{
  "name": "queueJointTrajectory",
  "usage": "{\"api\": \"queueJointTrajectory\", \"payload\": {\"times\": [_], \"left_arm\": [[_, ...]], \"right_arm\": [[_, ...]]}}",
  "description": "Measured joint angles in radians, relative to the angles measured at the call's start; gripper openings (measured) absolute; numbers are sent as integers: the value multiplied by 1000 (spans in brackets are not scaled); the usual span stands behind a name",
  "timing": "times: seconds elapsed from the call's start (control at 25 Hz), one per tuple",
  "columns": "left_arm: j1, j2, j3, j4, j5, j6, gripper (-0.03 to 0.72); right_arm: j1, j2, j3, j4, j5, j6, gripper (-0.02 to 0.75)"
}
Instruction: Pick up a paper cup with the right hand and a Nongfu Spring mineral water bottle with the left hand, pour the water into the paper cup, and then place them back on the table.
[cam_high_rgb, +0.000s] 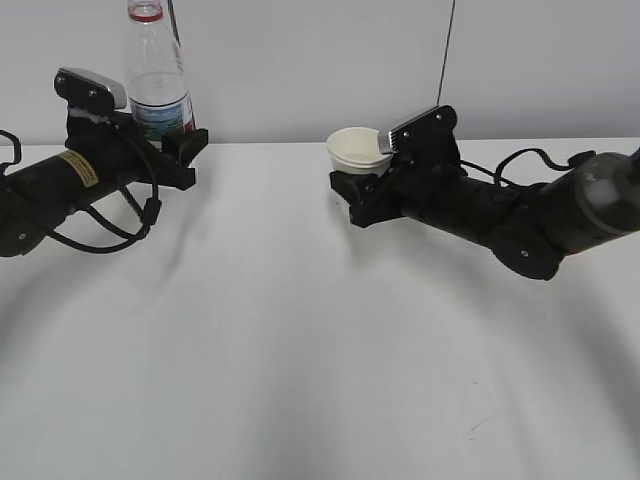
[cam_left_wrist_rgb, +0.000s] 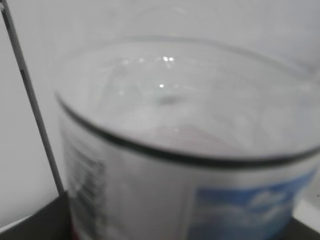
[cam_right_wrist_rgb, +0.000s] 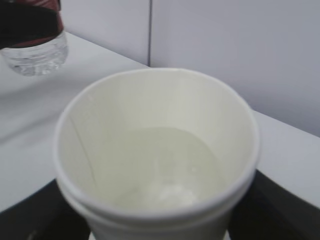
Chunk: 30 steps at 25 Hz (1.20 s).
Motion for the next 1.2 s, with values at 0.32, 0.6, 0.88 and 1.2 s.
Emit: {"api": "queueJointTrajectory", "payload": {"times": [0.32,0.6,0.88,1.2], "left_arm": [[0,0,0,66,12,-160,411],[0,0,0,143,17,-246,411],[-1,0,0,176,17,-257,411],[-1,0,0,190,19,-257,411]], "right_arm": [[-94,14,0,12,-10,-25,511],[-107,84,-2,80,-77,-61,511],[-107,164,-44,102,-103,-68,511],[-107,183,-62,105,-124,-69,561]]}}
